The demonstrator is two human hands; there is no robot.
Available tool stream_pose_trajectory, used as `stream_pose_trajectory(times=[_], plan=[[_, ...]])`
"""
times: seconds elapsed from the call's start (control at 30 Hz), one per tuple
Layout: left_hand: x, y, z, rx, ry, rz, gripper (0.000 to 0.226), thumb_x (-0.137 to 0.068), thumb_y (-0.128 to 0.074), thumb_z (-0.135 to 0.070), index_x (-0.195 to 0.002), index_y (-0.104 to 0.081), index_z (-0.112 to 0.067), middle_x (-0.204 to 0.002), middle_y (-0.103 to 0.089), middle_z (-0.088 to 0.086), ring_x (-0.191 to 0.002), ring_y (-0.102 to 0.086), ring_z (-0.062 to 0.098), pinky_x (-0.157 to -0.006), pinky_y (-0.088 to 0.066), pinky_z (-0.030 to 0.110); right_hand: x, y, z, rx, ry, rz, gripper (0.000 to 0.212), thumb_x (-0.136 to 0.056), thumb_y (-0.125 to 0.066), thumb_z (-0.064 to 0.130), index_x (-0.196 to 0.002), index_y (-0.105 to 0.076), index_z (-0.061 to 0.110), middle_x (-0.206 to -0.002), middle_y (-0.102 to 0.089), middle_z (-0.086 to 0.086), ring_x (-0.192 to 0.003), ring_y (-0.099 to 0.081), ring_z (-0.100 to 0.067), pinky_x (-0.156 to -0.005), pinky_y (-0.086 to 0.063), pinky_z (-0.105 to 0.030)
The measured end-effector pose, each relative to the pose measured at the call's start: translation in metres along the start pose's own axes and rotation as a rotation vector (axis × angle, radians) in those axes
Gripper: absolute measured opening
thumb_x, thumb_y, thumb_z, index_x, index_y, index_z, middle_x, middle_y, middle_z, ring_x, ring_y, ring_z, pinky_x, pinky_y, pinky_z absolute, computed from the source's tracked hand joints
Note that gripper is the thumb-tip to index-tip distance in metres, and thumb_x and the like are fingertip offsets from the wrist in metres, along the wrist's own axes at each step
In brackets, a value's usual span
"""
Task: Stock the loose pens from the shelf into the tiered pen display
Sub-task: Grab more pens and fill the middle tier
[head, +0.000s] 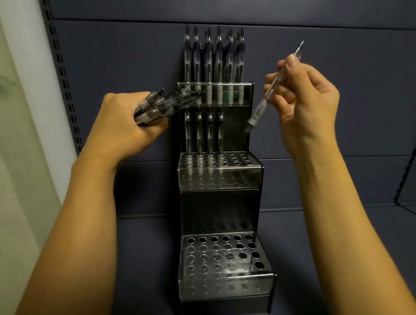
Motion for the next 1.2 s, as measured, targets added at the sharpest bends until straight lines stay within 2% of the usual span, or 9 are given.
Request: stream_pose_trajectory(times=[0.17, 0.27, 0.4, 0.5, 0.63, 0.83, 1.0, 1.1, 1.2], plan=[[-0.001, -0.006, 0.006, 0.024, 0.015, 0.012, 0.021, -0.083, -0.070, -0.005, -0.067, -0.057, -0.001, -0.058, -0.052, 0.013, -0.066, -0.049, 0.032, -0.052, -0.034, 0.033, -0.003, -0.007, -0.005, 0.281, -0.009, 0.072, 0.017, -0.092, -0.074, 0.014, -0.096, -0.070, -0.001, -0.083, -0.075, -0.013, -0.075, -0.074, -0.028, -0.068, -0.060, -0.034], [0.000, -0.011, 0.013, 0.036, 0.063, 0.025, 0.023, -0.083, -0.071, -0.008, -0.067, -0.056, -0.003, -0.057, -0.051, 0.010, -0.061, -0.047, 0.030, -0.052, -0.035, 0.038, 0.000, -0.012, -0.018, 0.289, -0.092, 0.104, 0.019, -0.087, -0.078, 0.012, -0.097, -0.069, 0.000, -0.085, -0.075, -0.015, -0.081, -0.076, -0.032, -0.072, -0.062, -0.036], [0.001, -0.016, 0.014, 0.021, 0.071, 0.052, 0.028, -0.084, -0.071, -0.008, -0.062, -0.053, -0.010, -0.054, -0.048, 0.002, -0.051, -0.041, 0.018, -0.050, -0.033, 0.031, 0.001, -0.012, -0.028, 0.222, -0.152, 0.084, 0.019, -0.086, -0.078, 0.010, -0.097, -0.066, 0.000, -0.088, -0.072, -0.020, -0.083, -0.077, -0.034, -0.075, -0.063, -0.039], [0.000, -0.017, 0.015, 0.020, 0.081, 0.061, 0.025, -0.084, -0.071, -0.008, -0.065, -0.054, -0.006, -0.056, -0.049, 0.008, -0.052, -0.043, 0.025, -0.053, -0.037, 0.041, 0.001, -0.013, -0.035, 0.191, -0.174, 0.055, 0.018, -0.086, -0.078, 0.007, -0.096, -0.063, 0.001, -0.092, -0.066, -0.029, -0.080, -0.076, -0.034, -0.076, -0.063, -0.042], [0.000, -0.015, 0.018, 0.009, 0.088, 0.051, 0.025, -0.083, -0.070, -0.009, -0.065, -0.054, -0.004, -0.057, -0.050, 0.012, -0.056, -0.047, 0.035, -0.054, -0.038, 0.044, 0.003, -0.017, -0.047, 0.219, -0.204, 0.065, 0.015, -0.087, -0.077, 0.006, -0.092, -0.063, 0.004, -0.091, -0.065, -0.030, -0.079, -0.076, -0.032, -0.076, -0.063, -0.041], [0.000, -0.014, 0.018, 0.027, 0.090, 0.064, 0.025, -0.085, -0.072, -0.009, -0.065, -0.056, -0.005, -0.057, -0.052, 0.012, -0.056, -0.047, 0.029, -0.053, -0.037, 0.040, 0.005, -0.017, -0.054, 0.459, -0.224, 0.100, 0.018, -0.083, -0.083, 0.015, -0.084, -0.066, 0.010, -0.089, -0.072, -0.028, -0.079, -0.078, -0.028, -0.077, -0.064, -0.044], [0.000, -0.013, 0.017, 0.030, 0.092, 0.069, 0.027, -0.084, -0.072, -0.009, -0.063, -0.055, -0.009, -0.055, -0.052, 0.008, -0.058, -0.049, 0.029, -0.051, -0.036, 0.034, 0.004, -0.013, -0.039, 0.839, -0.127, 0.099, 0.025, -0.076, -0.088, 0.034, -0.078, -0.073, 0.014, -0.077, -0.075, -0.004, -0.070, -0.075, -0.015, -0.066, -0.063, -0.029], [0.001, -0.012, 0.017, 0.026, 0.096, 0.083, 0.028, -0.085, -0.072, -0.009, -0.063, -0.054, -0.008, -0.055, -0.051, 0.008, -0.058, -0.048, 0.028, -0.048, -0.033, 0.027, 0.008, -0.014, -0.042, 0.963, -0.165, 0.144, 0.033, -0.075, -0.088, 0.037, -0.076, -0.071, 0.009, -0.069, -0.073, -0.004, -0.057, -0.073, -0.011, -0.061, -0.058, -0.020], [0.001, -0.013, 0.017, 0.027, 0.113, 0.109, 0.031, -0.085, -0.071, -0.008, -0.061, -0.051, -0.008, -0.053, -0.049, 0.005, -0.052, -0.043, 0.017, -0.047, -0.031, 0.021, 0.011, -0.018, -0.049, 1.070, -0.201, 0.232, 0.036, -0.074, -0.088, 0.038, -0.074, -0.072, 0.005, -0.064, -0.073, -0.007, -0.054, -0.072, -0.012, -0.067, -0.060, -0.026]])
Point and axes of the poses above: each hand's wrist, its own x-axis away from the middle knuckle, its own y-axis out of the back of the hand, z = x × y, the point moved 8 cm from there along -x, towards the middle knuckle
